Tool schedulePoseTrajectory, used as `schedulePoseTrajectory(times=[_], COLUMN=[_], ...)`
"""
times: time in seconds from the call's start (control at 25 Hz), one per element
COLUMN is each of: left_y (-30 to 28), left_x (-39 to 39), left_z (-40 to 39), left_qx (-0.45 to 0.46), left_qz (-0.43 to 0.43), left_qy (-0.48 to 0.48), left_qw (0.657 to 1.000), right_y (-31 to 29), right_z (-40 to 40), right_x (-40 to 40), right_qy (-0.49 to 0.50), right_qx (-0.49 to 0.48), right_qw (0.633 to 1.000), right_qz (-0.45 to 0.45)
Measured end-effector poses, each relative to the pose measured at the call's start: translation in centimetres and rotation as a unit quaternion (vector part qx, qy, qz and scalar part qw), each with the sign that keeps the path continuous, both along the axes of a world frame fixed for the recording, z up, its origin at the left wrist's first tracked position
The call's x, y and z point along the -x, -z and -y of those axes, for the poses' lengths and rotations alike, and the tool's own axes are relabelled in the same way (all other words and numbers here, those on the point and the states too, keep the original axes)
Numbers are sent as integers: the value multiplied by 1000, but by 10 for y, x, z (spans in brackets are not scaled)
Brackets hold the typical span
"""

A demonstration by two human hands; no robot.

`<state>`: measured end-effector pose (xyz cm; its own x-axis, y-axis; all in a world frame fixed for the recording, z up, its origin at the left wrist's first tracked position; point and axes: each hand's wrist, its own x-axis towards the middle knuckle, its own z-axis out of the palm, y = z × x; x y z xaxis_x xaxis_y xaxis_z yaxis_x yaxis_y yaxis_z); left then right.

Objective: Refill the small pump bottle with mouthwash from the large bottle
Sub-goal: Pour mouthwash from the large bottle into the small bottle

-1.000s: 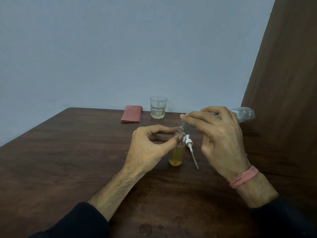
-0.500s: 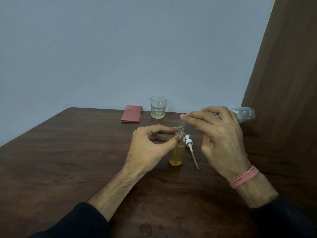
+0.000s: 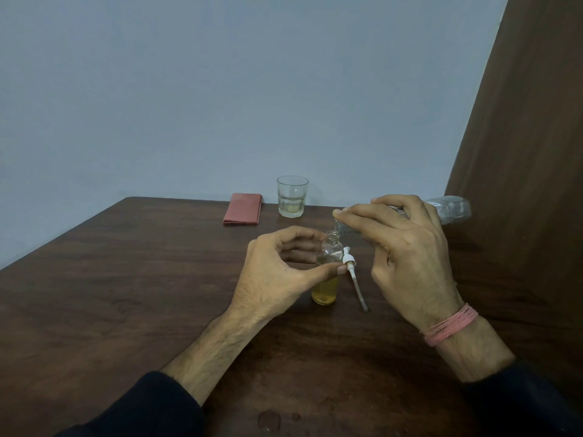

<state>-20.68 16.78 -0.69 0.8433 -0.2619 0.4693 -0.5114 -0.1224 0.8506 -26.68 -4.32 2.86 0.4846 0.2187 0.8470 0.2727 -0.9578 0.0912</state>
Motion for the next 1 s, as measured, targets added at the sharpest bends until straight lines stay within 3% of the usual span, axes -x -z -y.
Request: schedulePoseTrajectory(times=[1.0], left_y=[-5], left_x=[2], left_z=[-1], left_qx=[15], left_qz=[-35], left_qy=[17], left_qw=[999], right_y=[-2], right_z=[-2], right_x=[1], right_qy=[-3], right_qx=[7], right_qw=[1000], right_qz=[-5])
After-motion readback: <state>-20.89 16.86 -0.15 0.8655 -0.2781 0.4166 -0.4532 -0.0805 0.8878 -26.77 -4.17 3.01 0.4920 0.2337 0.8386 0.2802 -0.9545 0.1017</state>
